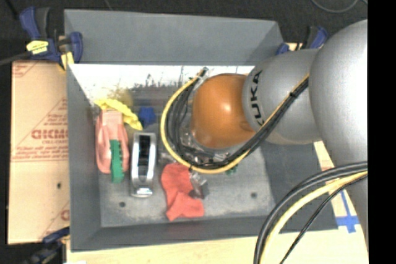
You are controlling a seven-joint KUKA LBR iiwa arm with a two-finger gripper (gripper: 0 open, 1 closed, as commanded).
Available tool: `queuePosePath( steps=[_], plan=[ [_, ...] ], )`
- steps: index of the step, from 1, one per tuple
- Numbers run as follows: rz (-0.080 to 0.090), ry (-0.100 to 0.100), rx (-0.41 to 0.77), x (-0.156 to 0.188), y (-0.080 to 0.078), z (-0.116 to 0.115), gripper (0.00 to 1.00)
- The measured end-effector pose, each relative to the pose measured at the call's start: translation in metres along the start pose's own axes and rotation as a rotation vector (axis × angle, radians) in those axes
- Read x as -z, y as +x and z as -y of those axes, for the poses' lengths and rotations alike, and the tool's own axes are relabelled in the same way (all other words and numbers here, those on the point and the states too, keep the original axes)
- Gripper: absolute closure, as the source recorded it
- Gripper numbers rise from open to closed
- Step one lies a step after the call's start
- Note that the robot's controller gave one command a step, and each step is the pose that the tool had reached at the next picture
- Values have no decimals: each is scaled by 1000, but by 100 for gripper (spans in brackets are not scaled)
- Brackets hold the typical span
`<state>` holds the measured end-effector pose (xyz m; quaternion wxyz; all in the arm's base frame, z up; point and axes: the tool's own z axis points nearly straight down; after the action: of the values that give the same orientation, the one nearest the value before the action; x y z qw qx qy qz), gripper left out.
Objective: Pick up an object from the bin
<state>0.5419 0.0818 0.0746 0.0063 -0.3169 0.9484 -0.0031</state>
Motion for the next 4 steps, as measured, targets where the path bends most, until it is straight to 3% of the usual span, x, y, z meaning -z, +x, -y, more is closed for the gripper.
queuePosePath(
  steps=[1,4],
  plan=[
    [2,10,26,-3,-19,-26,100],
    [-5,7,29,2,-18,-28,100]
  ],
)
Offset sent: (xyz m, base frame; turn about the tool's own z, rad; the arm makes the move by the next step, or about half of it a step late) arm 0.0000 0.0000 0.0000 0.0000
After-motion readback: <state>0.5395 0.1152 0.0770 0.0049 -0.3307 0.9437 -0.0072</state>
